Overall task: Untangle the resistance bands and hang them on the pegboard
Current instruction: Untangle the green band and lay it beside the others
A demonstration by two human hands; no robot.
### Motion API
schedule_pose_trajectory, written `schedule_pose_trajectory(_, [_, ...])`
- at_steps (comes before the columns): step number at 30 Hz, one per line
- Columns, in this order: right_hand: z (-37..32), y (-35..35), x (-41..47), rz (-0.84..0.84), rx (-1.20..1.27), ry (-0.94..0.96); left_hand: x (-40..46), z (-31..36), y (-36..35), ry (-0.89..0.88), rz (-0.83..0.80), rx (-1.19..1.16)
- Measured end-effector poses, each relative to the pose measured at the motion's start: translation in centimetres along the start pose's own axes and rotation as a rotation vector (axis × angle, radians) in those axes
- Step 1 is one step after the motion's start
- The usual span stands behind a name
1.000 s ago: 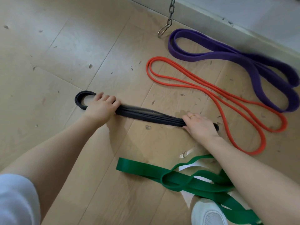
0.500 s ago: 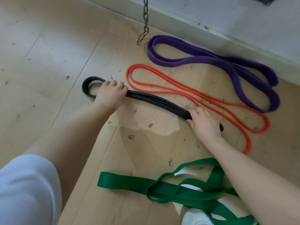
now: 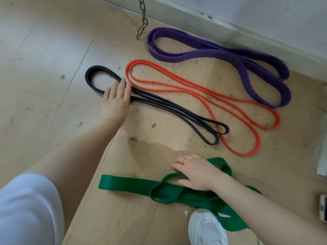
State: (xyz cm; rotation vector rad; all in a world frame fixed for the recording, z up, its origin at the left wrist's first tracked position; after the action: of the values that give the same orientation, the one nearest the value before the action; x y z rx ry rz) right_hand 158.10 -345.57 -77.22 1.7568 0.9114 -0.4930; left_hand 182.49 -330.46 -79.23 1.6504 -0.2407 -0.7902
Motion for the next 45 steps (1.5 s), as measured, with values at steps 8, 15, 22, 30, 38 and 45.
schedule_pose_trajectory(8, [-3.8,3.6,-4.3,0.197,0.024,-0.305,-9.8,2.3,5.0,-0.253,-0.201,-0.363])
schedule_pose_trajectory(15, [-10.7,13.5,-18.7,0.808,0.537,-0.218,-21.7,7.6,18.9,-0.377,-0.165,-1.124])
schedule_pose_trajectory(22, [-19.0,20.4,-31.5,1.087,0.625,0.069,-32.7,9.1,29.8,-0.496,0.039,-1.483])
schedule_pose_trajectory(30, [-27.7,27.6,-41.2,0.977,0.616,0.372,-41.5,4.9,43.1,-0.503,0.683,-1.129])
schedule_pose_trajectory(38, [-34.3,32.0,-45.4,1.626,0.097,0.042,-47.6,4.6,51.5,-0.384,1.185,-0.677])
schedule_pose_trajectory(45, [-38.0,33.7,-48.6,1.479,0.362,0.392,-49.9,5.1,53.5,-0.345,1.155,-1.0])
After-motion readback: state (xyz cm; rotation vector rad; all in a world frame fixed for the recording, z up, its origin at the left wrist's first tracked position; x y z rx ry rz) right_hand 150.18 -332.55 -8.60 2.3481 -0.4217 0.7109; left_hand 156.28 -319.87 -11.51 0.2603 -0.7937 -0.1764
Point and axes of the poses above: each hand's wrist, its own x-axis towards the middle knuckle, its own y-axis out of the back of the hand, z = x × y, the point moved 1 cm from there along x, towards the middle knuckle, and after that the axes turned 5 degrees about -z, right-handed, at the moved point
